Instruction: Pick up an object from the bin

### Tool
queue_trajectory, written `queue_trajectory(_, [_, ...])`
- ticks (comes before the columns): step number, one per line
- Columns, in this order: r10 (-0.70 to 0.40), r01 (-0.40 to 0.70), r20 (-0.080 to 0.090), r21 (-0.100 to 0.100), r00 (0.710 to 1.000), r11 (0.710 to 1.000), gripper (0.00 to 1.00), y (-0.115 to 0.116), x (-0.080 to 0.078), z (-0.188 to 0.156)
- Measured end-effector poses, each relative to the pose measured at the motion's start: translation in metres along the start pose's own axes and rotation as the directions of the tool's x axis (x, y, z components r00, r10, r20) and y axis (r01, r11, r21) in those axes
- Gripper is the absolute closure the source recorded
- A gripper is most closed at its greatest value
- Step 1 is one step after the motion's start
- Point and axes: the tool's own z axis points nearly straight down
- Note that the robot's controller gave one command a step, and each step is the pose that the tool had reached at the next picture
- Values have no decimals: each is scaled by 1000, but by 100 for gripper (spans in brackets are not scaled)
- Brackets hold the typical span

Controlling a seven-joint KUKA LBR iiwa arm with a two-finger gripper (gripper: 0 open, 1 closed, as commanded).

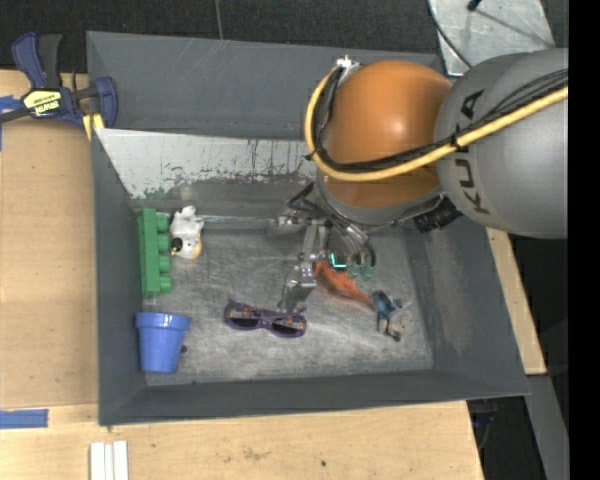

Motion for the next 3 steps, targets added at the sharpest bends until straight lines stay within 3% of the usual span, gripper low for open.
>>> queue_trajectory(1, [2,-2,7,-1,1000,1000,0,0,-2,-4])
queue_trajectory(2, [24,-24,14,-2,1000,1000,0,-9,1,43])
queue_trajectory(3, [-73,73,9,0,997,997,0,-20,-17,95])
